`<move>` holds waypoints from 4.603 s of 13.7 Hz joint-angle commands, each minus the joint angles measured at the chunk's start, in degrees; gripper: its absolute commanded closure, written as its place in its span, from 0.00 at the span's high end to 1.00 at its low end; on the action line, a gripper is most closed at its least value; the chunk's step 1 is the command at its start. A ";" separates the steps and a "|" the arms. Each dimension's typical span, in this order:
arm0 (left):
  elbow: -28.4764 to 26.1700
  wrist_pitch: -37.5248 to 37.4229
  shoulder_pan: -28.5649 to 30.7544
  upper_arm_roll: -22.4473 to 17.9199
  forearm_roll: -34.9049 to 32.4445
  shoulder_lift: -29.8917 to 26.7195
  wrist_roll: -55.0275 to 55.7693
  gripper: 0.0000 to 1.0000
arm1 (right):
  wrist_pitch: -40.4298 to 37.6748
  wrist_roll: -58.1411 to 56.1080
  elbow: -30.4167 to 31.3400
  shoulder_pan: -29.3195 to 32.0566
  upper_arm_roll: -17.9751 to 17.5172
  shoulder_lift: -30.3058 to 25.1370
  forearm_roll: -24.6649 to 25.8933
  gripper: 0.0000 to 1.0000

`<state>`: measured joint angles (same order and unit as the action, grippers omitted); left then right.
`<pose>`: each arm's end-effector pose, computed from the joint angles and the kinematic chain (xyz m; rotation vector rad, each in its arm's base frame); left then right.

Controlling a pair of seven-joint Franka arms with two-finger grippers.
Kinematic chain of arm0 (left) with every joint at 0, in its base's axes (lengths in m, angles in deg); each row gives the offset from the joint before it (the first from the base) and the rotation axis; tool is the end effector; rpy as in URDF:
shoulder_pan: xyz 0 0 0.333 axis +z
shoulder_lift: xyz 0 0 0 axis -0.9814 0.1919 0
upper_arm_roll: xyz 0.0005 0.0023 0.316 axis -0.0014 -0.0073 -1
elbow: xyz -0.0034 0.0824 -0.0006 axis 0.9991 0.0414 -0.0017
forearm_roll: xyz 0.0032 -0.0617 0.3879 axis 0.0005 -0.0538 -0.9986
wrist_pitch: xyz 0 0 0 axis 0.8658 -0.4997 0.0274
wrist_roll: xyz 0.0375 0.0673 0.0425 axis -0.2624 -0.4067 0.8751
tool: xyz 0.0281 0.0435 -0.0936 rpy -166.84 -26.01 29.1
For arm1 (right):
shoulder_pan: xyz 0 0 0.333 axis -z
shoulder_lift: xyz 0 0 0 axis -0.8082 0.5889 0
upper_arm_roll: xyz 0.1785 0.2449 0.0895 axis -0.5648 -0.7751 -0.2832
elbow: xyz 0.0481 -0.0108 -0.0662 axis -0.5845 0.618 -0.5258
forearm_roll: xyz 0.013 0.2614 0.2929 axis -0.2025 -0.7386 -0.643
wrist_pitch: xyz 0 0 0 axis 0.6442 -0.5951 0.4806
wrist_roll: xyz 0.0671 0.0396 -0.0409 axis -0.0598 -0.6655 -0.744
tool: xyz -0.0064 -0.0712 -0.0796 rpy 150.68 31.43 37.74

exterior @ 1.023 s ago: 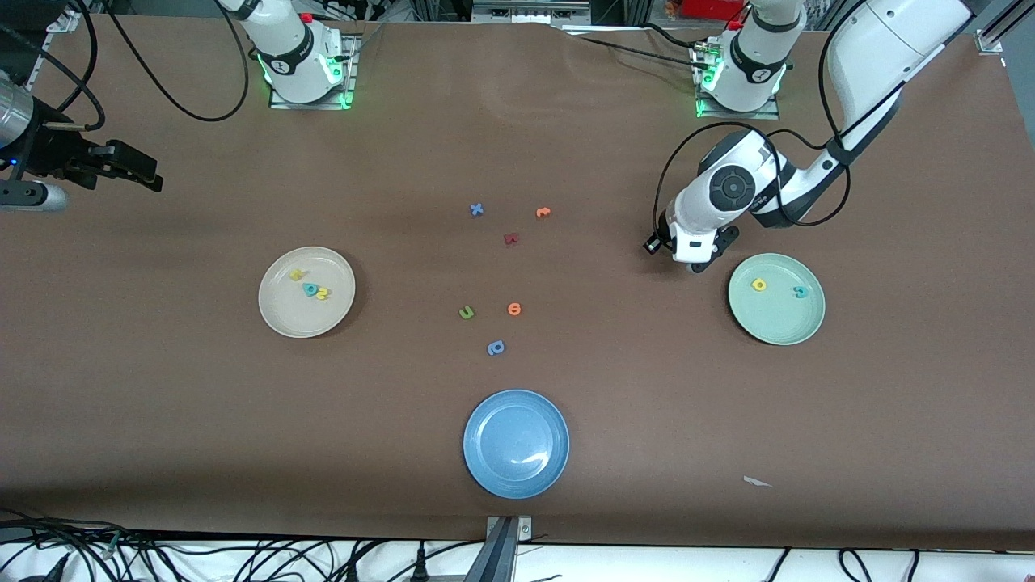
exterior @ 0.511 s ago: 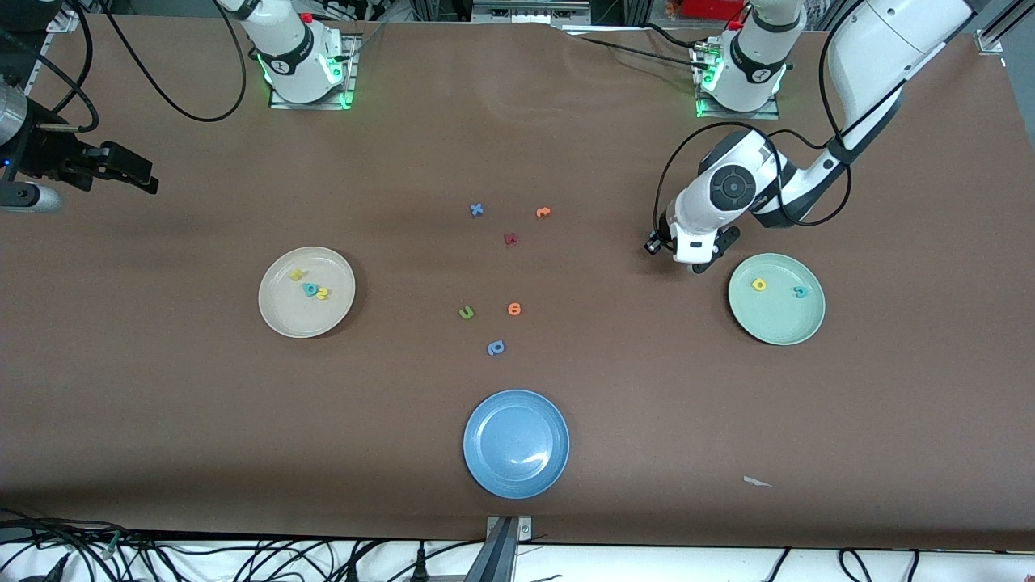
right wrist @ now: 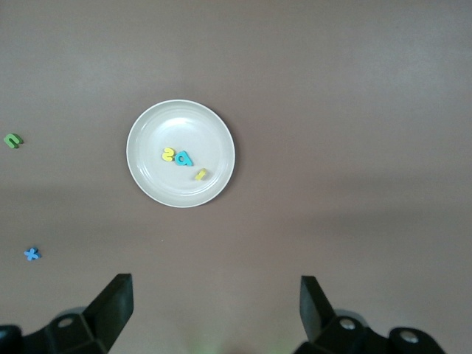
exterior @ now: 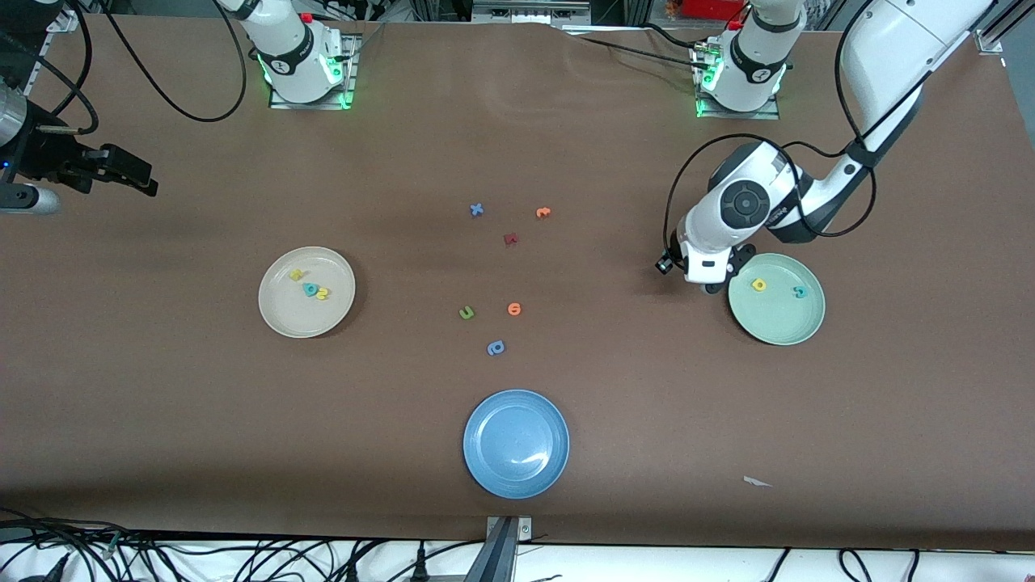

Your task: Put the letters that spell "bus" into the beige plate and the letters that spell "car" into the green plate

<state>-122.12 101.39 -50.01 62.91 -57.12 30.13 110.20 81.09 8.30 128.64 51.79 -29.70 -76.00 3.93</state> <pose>0.5044 -0.1917 0.2115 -2.8549 -1.1751 0.2802 0.5389 -0.0130 0.5768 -3.1257 0.0674 0.1247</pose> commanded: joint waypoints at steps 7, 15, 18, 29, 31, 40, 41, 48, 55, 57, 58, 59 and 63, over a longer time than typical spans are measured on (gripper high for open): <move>10.53 -15.62 13.68 0.27 -1.04 -0.68 -26.53 0.00 | -0.12 -0.40 -0.10 0.63 -0.30 -0.01 -0.23 1.00; 11.75 -14.92 15.55 -4.56 -2.88 3.88 -38.44 0.10 | -0.12 -0.40 -0.10 0.63 -0.21 0.16 -0.49 1.00; 12.55 -14.92 15.46 -4.65 -2.97 4.68 -38.44 0.18 | -0.12 -0.40 -0.10 0.72 -0.12 0.34 -0.50 1.00; 22.90 -23.41 12.58 -3.42 -3.59 4.42 -40.18 0.99 | -0.04 -0.49 -0.10 0.72 -0.03 0.34 -0.41 1.00; 26.86 -28.43 11.42 -3.42 -3.50 4.51 -42.64 0.99 | 0.22 -0.40 -0.10 0.72 -0.12 0.34 -0.32 1.00; 42.32 -45.92 8.34 -3.51 -3.32 4.33 -56.08 0.99 | 1.02 -0.58 -0.63 0.63 -0.21 0.34 0.21 1.00; 44.43 -47.51 7.21 -3.85 -2.97 4.16 -58.36 0.99 | 0.93 -0.58 -0.63 0.72 -0.21 0.34 0.21 1.00; 57.02 -55.61 -12.55 -29.56 11.51 -0.76 -73.47 0.99 | 1.54 0.21 -1.07 0.63 -0.21 0.43 0.30 1.00; 56.24 -54.56 -23.04 -46.66 25.85 -8.93 -80.01 0.99 | 2.60 -0.40 -0.89 0.81 -0.03 0.96 0.12 1.00; 51.60 -51.41 -22.60 -46.40 25.77 -13.05 -80.18 0.99 | 3.04 -0.40 -0.98 0.90 0.23 1.04 0.21 1.00; 47.57 -48.52 -22.51 -46.40 25.77 -16.46 -80.79 0.99 | 3.91 -0.49 -0.98 0.90 0.23 1.04 0.21 1.00; 44.31 -45.45 -22.42 -46.48 25.42 -18.41 -80.80 0.99 | 3.83 -0.49 -0.89 0.90 0.23 1.04 0.12 1.00; 43.49 -44.27 -19.61 -44.64 25.15 -18.43 -80.80 1.00 | 4.01 -0.49 -0.89 0.90 0.23 1.04 0.12 1.00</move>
<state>-75.71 55.49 -71.14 17.58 -32.88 13.51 31.12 84.77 8.33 128.34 52.18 -29.24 -75.27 3.95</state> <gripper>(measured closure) 0.000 0.000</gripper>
